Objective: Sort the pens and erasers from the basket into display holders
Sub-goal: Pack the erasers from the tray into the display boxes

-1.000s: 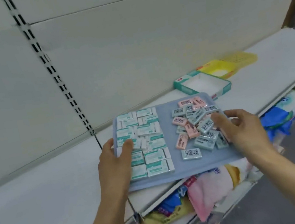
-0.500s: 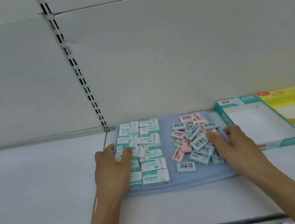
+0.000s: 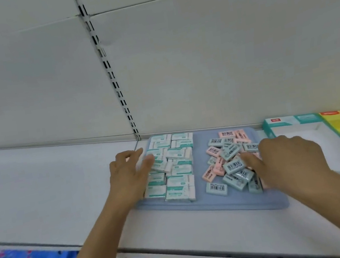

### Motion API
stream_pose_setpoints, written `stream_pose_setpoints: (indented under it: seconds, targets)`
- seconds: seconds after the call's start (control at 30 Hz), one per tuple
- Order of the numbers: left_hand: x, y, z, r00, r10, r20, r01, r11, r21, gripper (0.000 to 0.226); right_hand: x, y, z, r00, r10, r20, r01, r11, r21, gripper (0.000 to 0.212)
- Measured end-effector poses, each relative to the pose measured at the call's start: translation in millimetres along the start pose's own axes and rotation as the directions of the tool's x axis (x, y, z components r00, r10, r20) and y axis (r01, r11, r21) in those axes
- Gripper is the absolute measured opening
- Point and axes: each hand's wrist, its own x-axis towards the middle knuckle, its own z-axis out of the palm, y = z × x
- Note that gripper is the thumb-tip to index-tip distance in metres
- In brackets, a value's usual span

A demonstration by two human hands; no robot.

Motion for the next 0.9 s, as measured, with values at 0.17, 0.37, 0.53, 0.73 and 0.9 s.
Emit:
stream_pose_setpoints:
  seconds: [0.17, 0.37, 0.53, 0.73, 0.9]
  targets:
    - [-4.0, -7.4, -16.9, 0.928, 0.335, 0.163, -0.354, 0.929, 0.109, 0.05, 29.0, -37.0, -5.4, 0.929, -0.325, -0.177, 0.358, 0.911, 0.205, 0.031]
    - [8.5, -1.4, -17.9, 0.886, 0.407, 0.221, -0.446, 0.88, 0.166, 0.038, 77.4, -100.6, 8.7, 0.849, -0.526, -0.062, 0.525, 0.822, 0.222, 0.034]
    - [12.5, -5.5, -15.7, 0.881, 0.412, 0.232, -0.469, 0.823, 0.321, 0.036, 90.1, -114.8, 10.7, 0.859, -0.512, -0.014, 0.504, 0.839, 0.204, 0.024]
    - [1.2, 32.1, -23.5, 0.982, 0.081, 0.169, 0.017, 0.861, -0.508, 0.02, 69.3, -76.9, 4.7, 0.988, -0.15, -0.027, 0.068, 0.275, 0.959, 0.018]
    - [-10.4, 75.7, -5.7, 0.906, -0.017, 0.423, 0.401, 0.354, -0.845, 0.024, 41.8, -39.8, 4.9, 0.992, -0.126, -0.009, -0.024, -0.26, 0.965, 0.025]
